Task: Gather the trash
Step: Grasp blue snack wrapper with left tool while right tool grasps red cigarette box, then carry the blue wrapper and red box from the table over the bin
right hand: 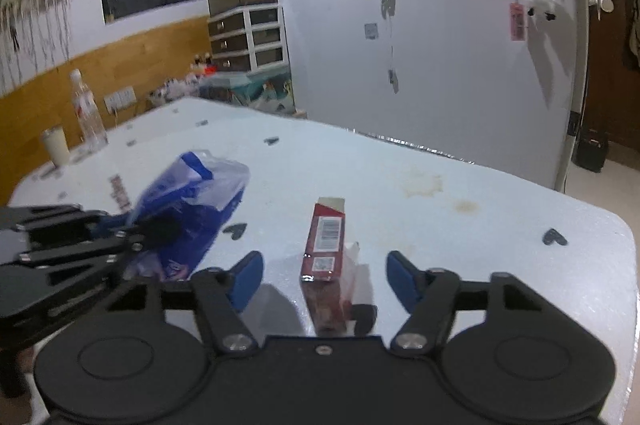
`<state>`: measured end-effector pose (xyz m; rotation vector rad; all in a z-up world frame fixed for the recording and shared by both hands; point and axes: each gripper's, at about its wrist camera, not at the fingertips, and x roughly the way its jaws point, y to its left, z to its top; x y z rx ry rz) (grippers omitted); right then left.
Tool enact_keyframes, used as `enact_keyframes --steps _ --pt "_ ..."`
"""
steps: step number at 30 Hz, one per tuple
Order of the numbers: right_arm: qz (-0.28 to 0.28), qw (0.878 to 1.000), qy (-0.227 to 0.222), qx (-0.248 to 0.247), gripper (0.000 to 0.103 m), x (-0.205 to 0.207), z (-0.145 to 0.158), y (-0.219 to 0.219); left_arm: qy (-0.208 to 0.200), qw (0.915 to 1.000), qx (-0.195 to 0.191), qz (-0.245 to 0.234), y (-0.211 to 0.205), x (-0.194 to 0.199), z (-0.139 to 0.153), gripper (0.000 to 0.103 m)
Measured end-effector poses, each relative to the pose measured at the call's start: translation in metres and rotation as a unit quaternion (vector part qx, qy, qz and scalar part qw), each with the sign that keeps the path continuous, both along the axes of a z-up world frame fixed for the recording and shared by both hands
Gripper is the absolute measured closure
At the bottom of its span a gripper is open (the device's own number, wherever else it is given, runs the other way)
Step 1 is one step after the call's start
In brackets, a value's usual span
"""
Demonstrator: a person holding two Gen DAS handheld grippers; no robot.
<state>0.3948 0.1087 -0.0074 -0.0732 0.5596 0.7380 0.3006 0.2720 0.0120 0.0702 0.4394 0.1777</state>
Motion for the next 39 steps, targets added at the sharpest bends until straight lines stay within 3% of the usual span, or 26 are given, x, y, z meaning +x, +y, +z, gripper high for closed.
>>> enact_keyframes --steps 2,4,6,14,26,31,39 --pt "0.000 1.000 0.002 -0.013 0.049 0.004 -0.006 0.009 0.005 1.0000 0.001 0.002 -0.001 0.002 -0.003 0.092" --pt "-0.002 0.999 0.001 -0.036 0.069 0.005 -0.012 0.017 0.007 1.0000 0.003 0.002 -0.002 0.002 -0.003 0.092" --pt "-0.009 0.999 -0.002 -0.044 0.080 0.005 -0.015 0.018 0.009 0.9999 0.005 0.005 -0.004 0.002 -0.004 0.092" --pt "-0.004 0.999 -0.032 -0.028 0.081 -0.019 -0.006 -0.007 0.001 0.9995 -0.020 0.024 -0.012 -0.008 0.000 0.092" --pt "-0.044 0.998 -0.047 -0.016 0.081 -0.070 0.016 -0.083 -0.015 0.9976 -0.066 0.012 -0.077 -0.029 0.003 0.092" --pt "-0.070 0.996 -0.052 -0.013 0.081 -0.089 0.022 -0.124 -0.016 0.9987 -0.047 0.011 -0.108 -0.040 0.006 0.092" --pt "-0.105 0.993 -0.060 -0.004 0.081 -0.120 0.031 -0.178 -0.007 0.9989 -0.045 -0.010 -0.146 -0.060 0.011 0.092"
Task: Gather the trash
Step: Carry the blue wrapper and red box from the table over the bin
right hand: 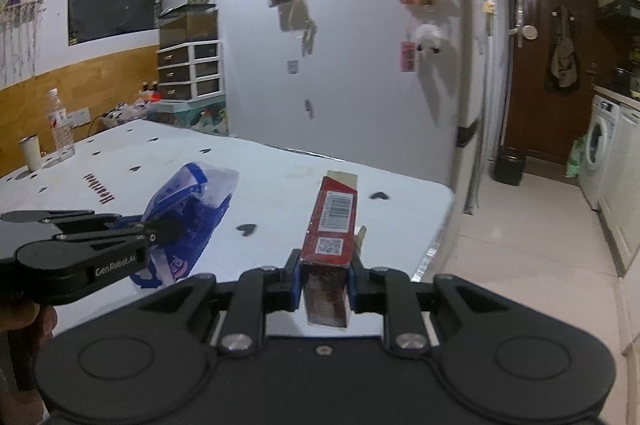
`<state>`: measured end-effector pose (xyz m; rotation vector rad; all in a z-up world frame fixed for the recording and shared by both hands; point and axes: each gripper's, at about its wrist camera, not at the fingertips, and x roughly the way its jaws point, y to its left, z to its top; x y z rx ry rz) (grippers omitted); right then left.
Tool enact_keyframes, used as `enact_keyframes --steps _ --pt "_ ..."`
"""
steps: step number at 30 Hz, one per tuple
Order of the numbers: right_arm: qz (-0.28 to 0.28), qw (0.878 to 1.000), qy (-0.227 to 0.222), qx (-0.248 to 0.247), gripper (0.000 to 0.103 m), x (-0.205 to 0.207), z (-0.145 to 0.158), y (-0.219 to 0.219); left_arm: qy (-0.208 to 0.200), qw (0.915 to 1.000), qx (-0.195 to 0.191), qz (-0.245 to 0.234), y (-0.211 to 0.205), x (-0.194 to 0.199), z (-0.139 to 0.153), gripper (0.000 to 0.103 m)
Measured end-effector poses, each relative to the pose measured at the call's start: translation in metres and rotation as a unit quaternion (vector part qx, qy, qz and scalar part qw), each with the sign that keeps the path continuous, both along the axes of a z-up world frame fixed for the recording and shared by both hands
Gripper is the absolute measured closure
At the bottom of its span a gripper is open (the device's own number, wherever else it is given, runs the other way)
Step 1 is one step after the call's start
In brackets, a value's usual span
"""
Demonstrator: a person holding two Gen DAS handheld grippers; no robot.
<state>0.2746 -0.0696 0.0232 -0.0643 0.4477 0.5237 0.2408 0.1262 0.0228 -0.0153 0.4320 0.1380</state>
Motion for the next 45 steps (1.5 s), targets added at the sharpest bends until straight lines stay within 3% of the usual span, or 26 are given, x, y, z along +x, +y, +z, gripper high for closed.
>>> enact_keyframes --steps 11,24,36,45 --pt "-0.052 0.999 0.000 -0.004 0.081 -0.034 -0.002 -0.063 0.011 0.9985 0.014 -0.052 -0.069 -0.020 0.005 0.092" --pt "-0.116 0.993 0.008 -0.026 0.081 -0.065 -0.017 -0.142 0.030 0.9910 0.020 -0.128 -0.158 -0.024 -0.004 0.092" --pt "-0.164 0.985 0.036 -0.025 0.081 -0.071 -0.049 -0.201 0.071 0.9810 0.017 -0.179 -0.222 -0.008 -0.036 0.092" --pt "-0.200 0.976 0.080 -0.015 0.081 -0.056 -0.096 -0.230 0.131 0.9691 0.016 -0.209 -0.250 0.024 -0.077 0.092"
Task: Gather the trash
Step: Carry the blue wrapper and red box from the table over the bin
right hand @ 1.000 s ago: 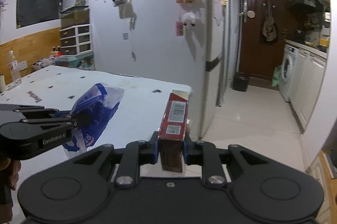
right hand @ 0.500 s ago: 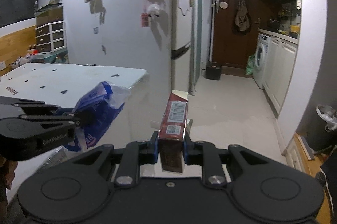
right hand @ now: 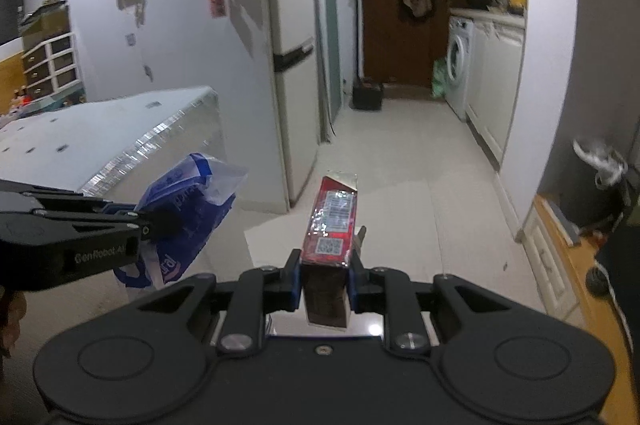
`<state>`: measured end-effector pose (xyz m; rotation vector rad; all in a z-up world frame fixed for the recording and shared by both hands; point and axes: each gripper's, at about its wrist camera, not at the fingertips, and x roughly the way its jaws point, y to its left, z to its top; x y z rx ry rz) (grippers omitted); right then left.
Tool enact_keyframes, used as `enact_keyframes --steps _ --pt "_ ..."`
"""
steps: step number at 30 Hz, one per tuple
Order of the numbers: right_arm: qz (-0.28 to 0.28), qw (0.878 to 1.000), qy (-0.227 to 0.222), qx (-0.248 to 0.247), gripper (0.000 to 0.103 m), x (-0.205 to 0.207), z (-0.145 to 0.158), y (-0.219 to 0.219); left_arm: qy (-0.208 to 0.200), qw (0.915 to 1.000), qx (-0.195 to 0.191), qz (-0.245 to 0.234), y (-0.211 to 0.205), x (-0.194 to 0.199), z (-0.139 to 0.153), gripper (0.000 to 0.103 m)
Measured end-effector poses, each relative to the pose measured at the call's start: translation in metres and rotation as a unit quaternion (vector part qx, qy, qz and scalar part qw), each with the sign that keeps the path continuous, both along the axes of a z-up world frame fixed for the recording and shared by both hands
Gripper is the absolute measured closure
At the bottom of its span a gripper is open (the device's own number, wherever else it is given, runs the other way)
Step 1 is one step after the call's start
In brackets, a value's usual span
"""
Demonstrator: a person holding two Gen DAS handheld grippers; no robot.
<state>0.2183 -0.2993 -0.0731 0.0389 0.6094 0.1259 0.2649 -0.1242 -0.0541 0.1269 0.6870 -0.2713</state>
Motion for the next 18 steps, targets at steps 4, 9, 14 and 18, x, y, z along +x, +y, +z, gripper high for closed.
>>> enact_keyframes --steps 4,9,14,18 --pt "-0.017 0.999 0.028 0.009 0.081 0.014 -0.029 -0.010 0.037 0.9990 0.015 -0.019 -0.016 0.022 -0.024 0.092" --pt "-0.031 0.997 0.071 0.015 0.081 0.030 -0.068 -0.018 0.094 0.9948 0.018 -0.037 -0.032 0.052 -0.061 0.092" --pt "-0.038 0.992 0.118 0.013 0.081 0.048 -0.107 -0.026 0.146 0.9881 0.029 -0.040 -0.042 0.082 -0.101 0.092" --pt "-0.043 0.987 0.153 0.022 0.081 0.065 -0.131 -0.034 0.183 0.9822 0.020 -0.037 -0.045 0.101 -0.133 0.092"
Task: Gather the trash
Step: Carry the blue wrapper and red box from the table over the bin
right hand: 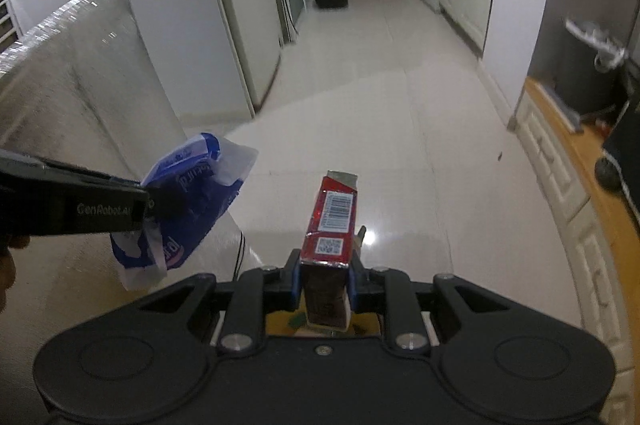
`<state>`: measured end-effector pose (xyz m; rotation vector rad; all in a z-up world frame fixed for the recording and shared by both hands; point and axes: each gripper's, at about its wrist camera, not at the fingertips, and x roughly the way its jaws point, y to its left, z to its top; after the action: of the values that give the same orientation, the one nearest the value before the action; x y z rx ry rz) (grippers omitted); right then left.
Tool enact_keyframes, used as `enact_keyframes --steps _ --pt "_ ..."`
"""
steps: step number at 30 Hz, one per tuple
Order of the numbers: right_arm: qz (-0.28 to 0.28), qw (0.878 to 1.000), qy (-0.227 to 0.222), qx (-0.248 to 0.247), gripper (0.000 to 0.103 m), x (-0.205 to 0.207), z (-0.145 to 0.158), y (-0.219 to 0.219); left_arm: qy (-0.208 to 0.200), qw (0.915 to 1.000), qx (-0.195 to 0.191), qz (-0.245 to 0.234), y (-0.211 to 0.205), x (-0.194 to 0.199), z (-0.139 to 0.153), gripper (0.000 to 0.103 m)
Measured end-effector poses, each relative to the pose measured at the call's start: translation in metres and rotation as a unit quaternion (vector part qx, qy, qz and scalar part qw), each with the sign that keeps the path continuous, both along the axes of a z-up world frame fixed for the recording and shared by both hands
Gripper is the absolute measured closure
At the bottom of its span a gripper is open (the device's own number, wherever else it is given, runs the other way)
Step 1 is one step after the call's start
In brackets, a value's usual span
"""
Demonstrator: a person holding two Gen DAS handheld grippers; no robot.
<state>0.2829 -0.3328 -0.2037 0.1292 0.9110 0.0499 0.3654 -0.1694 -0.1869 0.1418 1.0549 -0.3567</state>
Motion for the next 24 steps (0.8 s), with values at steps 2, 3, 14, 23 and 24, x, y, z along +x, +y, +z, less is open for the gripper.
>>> enact_keyframes --steps 2,3,14,23,24 --pt "0.000 1.000 0.018 0.009 0.081 0.009 -0.011 -0.002 0.016 0.9999 0.006 0.001 -0.001 0.004 -0.017 0.092" --pt "0.001 1.000 0.029 0.012 0.081 0.013 -0.018 -0.003 0.025 0.9997 0.006 0.002 0.000 0.006 -0.026 0.092" --pt "0.009 0.991 0.127 0.034 0.081 0.051 -0.078 -0.006 0.120 0.9922 0.003 0.034 0.029 0.028 -0.096 0.092" --pt "0.019 0.980 0.196 0.031 0.081 0.068 -0.121 -0.002 0.188 0.9804 -0.027 0.050 0.035 0.042 -0.142 0.092" --pt "0.021 0.978 0.204 0.029 0.080 0.070 -0.126 -0.003 0.197 0.9788 -0.030 0.048 0.034 0.043 -0.146 0.091"
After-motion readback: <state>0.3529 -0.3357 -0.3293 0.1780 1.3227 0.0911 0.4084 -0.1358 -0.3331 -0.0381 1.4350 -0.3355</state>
